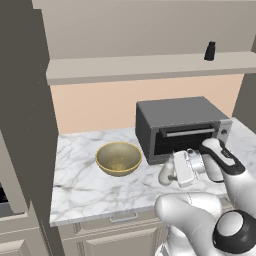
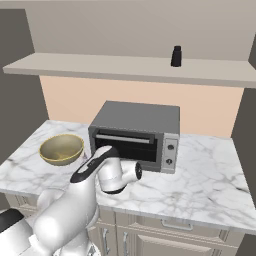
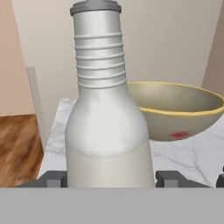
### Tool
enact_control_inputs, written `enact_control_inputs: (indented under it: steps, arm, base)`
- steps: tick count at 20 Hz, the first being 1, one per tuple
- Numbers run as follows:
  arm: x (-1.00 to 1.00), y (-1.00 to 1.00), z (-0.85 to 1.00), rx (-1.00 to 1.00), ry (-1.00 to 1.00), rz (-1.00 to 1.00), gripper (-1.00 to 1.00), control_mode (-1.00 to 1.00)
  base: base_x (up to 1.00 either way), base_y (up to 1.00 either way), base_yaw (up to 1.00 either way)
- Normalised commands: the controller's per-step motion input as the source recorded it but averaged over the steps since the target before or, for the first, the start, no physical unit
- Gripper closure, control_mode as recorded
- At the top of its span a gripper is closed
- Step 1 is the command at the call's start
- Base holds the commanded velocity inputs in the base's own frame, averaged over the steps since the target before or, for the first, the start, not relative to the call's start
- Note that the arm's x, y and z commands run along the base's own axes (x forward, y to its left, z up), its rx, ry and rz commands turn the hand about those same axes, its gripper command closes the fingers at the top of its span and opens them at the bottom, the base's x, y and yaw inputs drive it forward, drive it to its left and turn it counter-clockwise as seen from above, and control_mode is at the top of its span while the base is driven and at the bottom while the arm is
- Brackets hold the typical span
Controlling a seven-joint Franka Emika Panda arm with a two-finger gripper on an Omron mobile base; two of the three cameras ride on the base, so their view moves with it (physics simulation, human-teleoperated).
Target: Retrieve the bottle and the shaker from the cabinet and place them next to the mixing bowl on the counter. Then add garlic from the fridge to the mixing bowl.
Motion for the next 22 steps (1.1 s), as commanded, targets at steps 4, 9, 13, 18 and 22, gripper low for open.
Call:
enact_control_inputs:
  steps: [4, 9, 13, 18, 22]
  arm:
    - [0.0, 0.02, -0.31, -0.01, -0.01, -0.03, 1.0, -1.0]
    - [0.0, 0.35, -0.08, -0.01, -0.07, 0.0, 1.0, -1.0]
    - [0.03, 0.54, -0.08, 0.0, -0.07, 0.0, 1.0, -1.0]
    - [0.0, 0.67, -0.19, 0.0, 0.0, -0.08, 1.0, -1.0]
    - [0.0, 0.48, -0.28, 0.0, 0.0, -0.12, 1.0, -1.0]
  base:
    - [0.0, 0.0, 0.0]
    - [0.0, 0.0, 0.0]
    - [0.0, 0.0, 0.0]
    - [0.0, 0.0, 0.0]
    - [0.0, 0.0, 0.0]
